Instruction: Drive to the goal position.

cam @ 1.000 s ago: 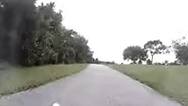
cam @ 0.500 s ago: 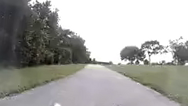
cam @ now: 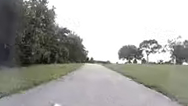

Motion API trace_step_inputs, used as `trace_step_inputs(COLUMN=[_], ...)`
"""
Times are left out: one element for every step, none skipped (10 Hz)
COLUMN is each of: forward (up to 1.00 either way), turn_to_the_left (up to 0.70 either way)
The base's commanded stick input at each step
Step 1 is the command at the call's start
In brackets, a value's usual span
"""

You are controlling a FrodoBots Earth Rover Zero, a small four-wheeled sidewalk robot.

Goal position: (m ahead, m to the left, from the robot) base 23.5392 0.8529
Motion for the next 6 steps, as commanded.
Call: trace_step_inputs(forward=[0.7, 0.7, 0.7, 0.7, 0.7, 0.7], turn_to_the_left=[0.23, 0.0, 0.0, 0.0, 0.0, 0.0])
